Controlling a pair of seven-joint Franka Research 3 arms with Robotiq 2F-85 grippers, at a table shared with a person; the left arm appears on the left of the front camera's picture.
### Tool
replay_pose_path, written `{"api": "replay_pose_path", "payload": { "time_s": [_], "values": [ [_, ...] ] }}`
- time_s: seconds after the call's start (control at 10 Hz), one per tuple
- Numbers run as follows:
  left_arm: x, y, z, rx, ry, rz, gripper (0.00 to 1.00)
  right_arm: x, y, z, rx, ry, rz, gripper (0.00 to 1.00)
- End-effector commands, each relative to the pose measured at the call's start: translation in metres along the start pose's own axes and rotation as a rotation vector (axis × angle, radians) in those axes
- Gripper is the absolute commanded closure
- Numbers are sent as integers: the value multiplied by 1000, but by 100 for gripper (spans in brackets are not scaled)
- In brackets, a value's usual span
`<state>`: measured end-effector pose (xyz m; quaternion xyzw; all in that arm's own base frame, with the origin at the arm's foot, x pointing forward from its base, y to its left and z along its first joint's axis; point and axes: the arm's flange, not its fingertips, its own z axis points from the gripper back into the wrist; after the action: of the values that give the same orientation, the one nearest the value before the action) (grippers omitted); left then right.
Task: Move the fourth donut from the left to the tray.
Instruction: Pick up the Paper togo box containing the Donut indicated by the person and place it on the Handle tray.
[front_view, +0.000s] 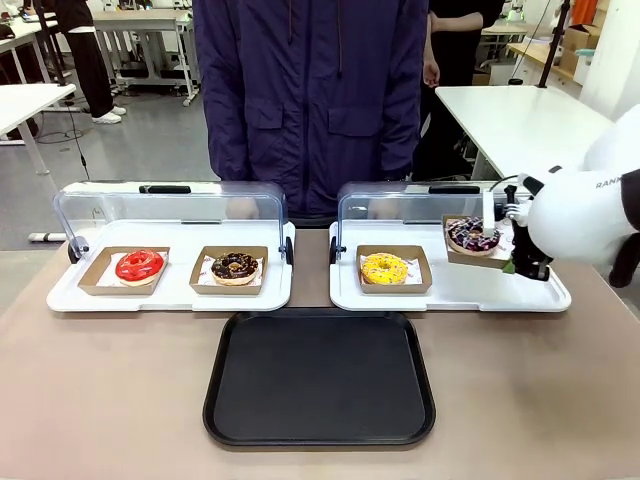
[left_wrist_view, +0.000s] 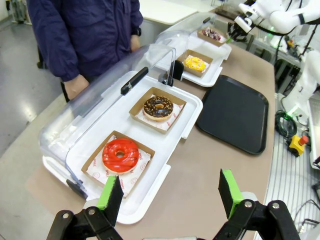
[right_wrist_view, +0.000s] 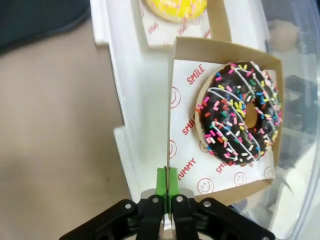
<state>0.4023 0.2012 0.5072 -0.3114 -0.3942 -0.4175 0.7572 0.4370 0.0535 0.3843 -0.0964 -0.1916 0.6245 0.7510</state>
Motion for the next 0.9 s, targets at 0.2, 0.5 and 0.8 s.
{"api": "replay_pose_path", "payload": {
  "time_s": [0.2, 0.5, 0.8],
  "values": [
    [1, 0, 1, -4, -15, -14, 0, 67, 75, 33, -17, -15, -16, 98],
    [1, 0, 1, -4, -15, -14, 0, 112, 116, 45, 34, -23, 30, 98],
    [1, 0, 1, -4, -15, -14, 0, 138, 152, 48, 83, -36, 57, 98]
  ]
}}
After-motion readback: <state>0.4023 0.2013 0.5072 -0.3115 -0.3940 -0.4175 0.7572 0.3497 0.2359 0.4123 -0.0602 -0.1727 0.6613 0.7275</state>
